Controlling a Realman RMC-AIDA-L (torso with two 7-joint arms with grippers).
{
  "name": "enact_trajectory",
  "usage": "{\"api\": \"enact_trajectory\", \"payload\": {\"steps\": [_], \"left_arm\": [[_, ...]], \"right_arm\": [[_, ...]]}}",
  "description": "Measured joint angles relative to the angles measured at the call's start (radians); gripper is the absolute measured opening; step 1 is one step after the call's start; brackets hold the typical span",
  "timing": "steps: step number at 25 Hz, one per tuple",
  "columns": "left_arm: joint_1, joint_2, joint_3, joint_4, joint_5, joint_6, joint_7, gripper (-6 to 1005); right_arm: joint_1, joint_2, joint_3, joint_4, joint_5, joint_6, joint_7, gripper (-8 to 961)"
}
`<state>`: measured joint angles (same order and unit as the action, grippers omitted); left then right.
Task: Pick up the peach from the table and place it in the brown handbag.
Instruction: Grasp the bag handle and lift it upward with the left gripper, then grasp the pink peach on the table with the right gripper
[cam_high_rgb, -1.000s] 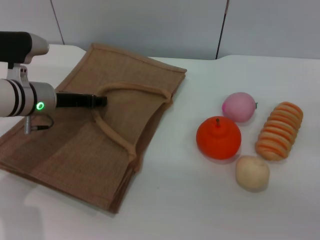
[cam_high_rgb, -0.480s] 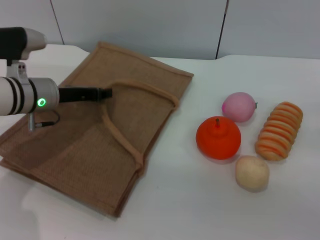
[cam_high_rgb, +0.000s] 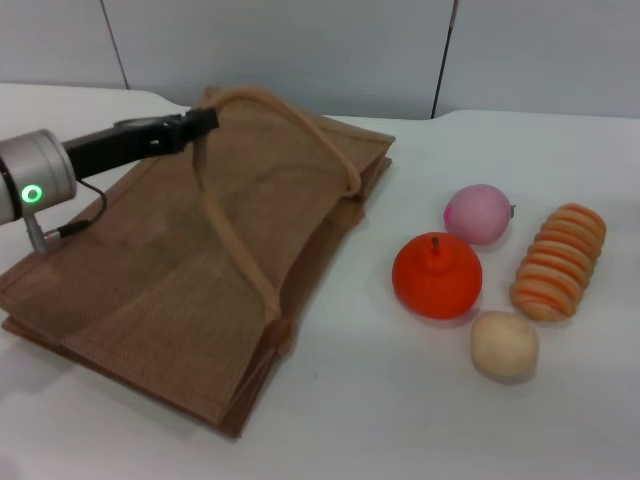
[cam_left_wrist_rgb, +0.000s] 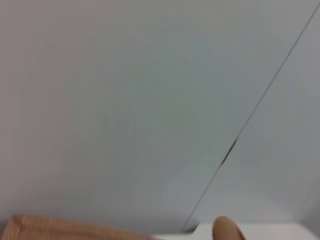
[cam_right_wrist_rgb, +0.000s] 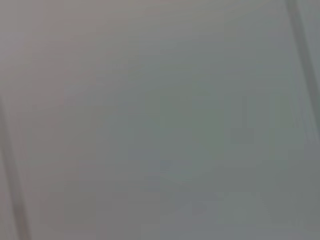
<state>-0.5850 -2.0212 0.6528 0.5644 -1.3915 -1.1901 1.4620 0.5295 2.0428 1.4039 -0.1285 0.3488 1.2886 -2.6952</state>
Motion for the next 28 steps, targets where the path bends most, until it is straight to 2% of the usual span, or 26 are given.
{"api": "enact_trajectory", "payload": {"steps": [4,5,12,17,22,28], "left_arm": [[0.038,0.004,-0.003,-0.006,-0.118,-0.069,0.073,125],[0.043,0.005,-0.003,-0.006,-0.131,-0.079,0.081,125],[0.067,0.011,-0.002,-0.016,-0.242,-0.167,0.133,124],[0.063,0.016,-0.013,-0.053,-0.291,-0.232,0.184,124],[0.054,0.016,-0.023,-0.062,-0.309,-0.284,0.201,124],[0.044,0.015,-0.024,-0.062,-0.311,-0.313,0.201,124]], "right_arm": [[0.032,-0.016,-0.11,-0.001,-0.144,0.028,0.0,850],[0.032,-0.016,-0.11,-0.001,-0.144,0.028,0.0,849],[0.102,-0.021,-0.288,-0.009,-0.276,0.028,0.002,848],[0.16,-0.02,-0.382,-0.048,-0.293,0.009,0.04,846],[0.205,-0.012,-0.405,-0.034,-0.294,-0.11,0.047,845],[0.213,-0.01,-0.458,0.043,-0.294,-0.233,0.048,844]]}}
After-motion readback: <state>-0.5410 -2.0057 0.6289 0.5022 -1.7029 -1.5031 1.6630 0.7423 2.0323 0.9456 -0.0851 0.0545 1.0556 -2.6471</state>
